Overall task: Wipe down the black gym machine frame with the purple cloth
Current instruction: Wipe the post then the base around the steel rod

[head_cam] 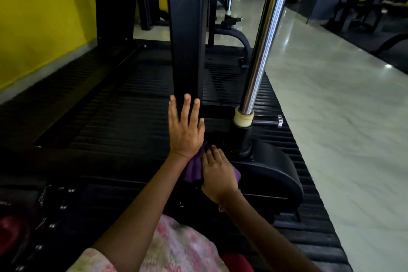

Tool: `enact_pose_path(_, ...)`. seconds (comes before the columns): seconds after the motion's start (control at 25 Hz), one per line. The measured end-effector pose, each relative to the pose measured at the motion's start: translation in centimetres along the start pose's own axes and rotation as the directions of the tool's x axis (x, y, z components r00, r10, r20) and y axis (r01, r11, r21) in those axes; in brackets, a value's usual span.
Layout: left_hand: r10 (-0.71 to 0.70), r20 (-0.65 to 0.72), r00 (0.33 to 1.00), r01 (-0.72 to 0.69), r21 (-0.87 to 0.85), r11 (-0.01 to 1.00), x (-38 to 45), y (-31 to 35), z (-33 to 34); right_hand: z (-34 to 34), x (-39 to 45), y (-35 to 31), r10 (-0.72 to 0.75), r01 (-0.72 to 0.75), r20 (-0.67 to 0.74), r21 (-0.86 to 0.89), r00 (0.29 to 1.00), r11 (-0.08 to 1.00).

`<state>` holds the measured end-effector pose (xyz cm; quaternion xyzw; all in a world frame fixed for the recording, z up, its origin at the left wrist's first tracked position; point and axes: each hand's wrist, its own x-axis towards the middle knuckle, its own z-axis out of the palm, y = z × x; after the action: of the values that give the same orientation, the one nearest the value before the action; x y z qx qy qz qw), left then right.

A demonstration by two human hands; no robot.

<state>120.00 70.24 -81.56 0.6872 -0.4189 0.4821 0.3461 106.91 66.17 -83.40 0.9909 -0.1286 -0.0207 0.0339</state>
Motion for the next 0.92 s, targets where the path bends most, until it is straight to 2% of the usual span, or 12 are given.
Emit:
enact_pose_path(0.12, 0.007, 0.032, 0.999, -0.007, -0.014, 1.000, 0.1, -0.2, -0.1, -2.3, 3.1, 1.1, 0.025, -0.025, -0.006, 0.047, 1.000, 0.999)
enact_pose_path(0.32, 0.008, 0.014, 1.000, -0.008, -0.006, 1.000, -0.1, -0.3, 0.1, -2.9, 6.9, 1.7, 0.042, -0.051, 0.248, 0.031, 0.968, 0.998)
enact_pose_path(0.44, -0.010, 0.034, 0.999, 0.010, -0.011, 1.000, 0.0, -0.1, -0.3, -2.6, 8.7, 2.4, 0.084, -0.116, 0.279, 0.100, 0.957, 0.988)
enact_pose_path(0.56, -0.019, 0.105, 0.994, 0.023, -0.037, 0.999, 0.0, 0.4, -1.2, -2.3, 6.1, 2.1, 0.049, -0.059, 0.120, 0.079, 0.992, 0.995)
enact_pose_path(0.64, -0.020, 0.136, 0.990, 0.026, -0.039, 0.999, 0.0, 0.6, -1.8, -1.5, 3.5, 1.8, -0.034, 0.034, 0.000, 0.079, 0.999, 0.996)
enact_pose_path(0.72, -0.023, 0.158, 0.987, 0.029, -0.037, 0.999, 0.1, 0.6, -2.0, -0.4, 0.8, 2.7, -0.137, 0.140, -0.065, 0.045, 0.988, 0.989)
enact_pose_path(0.8, -0.024, 0.164, 0.986, 0.030, -0.031, 0.999, 0.1, 0.5, -2.1, 0.4, -1.4, 5.3, -0.235, 0.241, -0.195, 0.010, 0.952, 0.970)
enact_pose_path(0.84, -0.025, 0.167, 0.986, 0.030, -0.028, 0.999, 0.1, 0.5, -2.1, 0.8, -2.3, 6.8, -0.260, 0.264, -0.203, -0.010, 0.944, 0.965)
enact_pose_path(0.92, -0.022, 0.176, 0.984, 0.025, -0.019, 0.999, 0.2, 0.6, -2.1, 1.6, -4.3, 10.0, -0.280, 0.278, -0.128, -0.036, 0.951, 0.960)
